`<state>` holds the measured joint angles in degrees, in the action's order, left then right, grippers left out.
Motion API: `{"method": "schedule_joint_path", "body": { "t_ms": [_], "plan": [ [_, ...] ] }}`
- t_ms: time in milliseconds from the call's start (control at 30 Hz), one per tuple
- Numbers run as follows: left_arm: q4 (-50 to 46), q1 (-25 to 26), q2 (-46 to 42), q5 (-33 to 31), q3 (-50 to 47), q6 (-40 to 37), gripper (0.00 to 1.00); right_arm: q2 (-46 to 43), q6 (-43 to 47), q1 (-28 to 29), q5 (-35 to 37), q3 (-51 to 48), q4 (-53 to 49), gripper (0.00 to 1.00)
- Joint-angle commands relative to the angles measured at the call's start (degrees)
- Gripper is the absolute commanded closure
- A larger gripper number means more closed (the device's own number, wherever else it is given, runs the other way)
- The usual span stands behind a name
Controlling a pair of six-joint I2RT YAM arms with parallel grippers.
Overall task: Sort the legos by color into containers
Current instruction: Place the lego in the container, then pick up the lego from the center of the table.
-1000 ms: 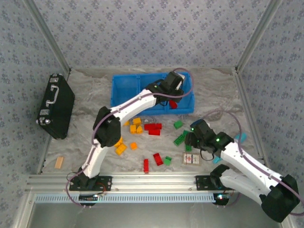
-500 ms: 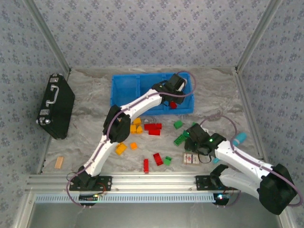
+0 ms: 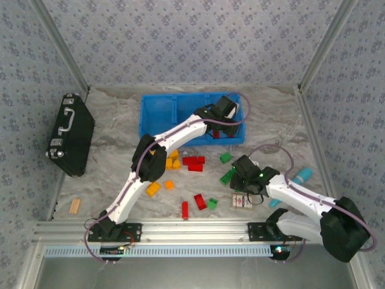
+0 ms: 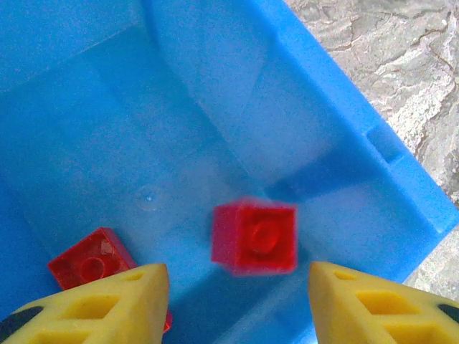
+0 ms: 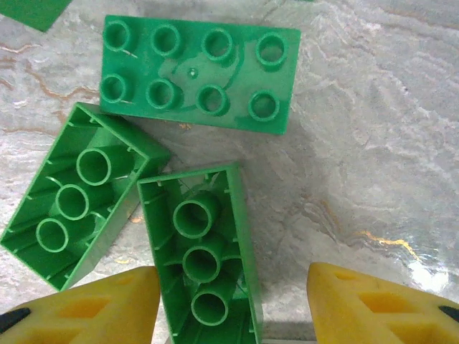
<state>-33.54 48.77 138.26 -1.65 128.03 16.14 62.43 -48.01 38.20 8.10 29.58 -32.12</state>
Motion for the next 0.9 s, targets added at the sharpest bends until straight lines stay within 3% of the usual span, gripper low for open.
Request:
{"method": "schedule_joint_path", "body": {
  "t_ms": [0, 167, 400, 733, 867],
  "plan": [
    [-2.15, 0.04, -0.07, 0.98, -0.41, 0.39, 0.45, 1.64, 1.32, 0.4, 0.43, 0.56, 0.77, 0.43],
    [-3.06, 0.91, -3.55, 1.46, -0.41, -0.99, 0.43, 5.35, 1.5, 0.39, 0.39, 0.43, 2.9, 0.47],
    [-2.87, 1.57, -13.6, 2.25, -6.33, -2.81, 0.41, 8.47, 2.82, 0.5, 1.03, 1.68, 3.19, 0.65],
    [-1.62, 0.74, -34.87, -0.68, -29.6, -5.71, 0.39, 5.63, 3.56, 2.8, 3.66, 7.47, -4.5, 0.76],
    [3.8, -2.45, -49.09, -4.23, -46.61, -3.3, 0.39, 3.57, 5.25, 3.66, 4.17, 13.95, -8.25, 0.78]
  ]
}}
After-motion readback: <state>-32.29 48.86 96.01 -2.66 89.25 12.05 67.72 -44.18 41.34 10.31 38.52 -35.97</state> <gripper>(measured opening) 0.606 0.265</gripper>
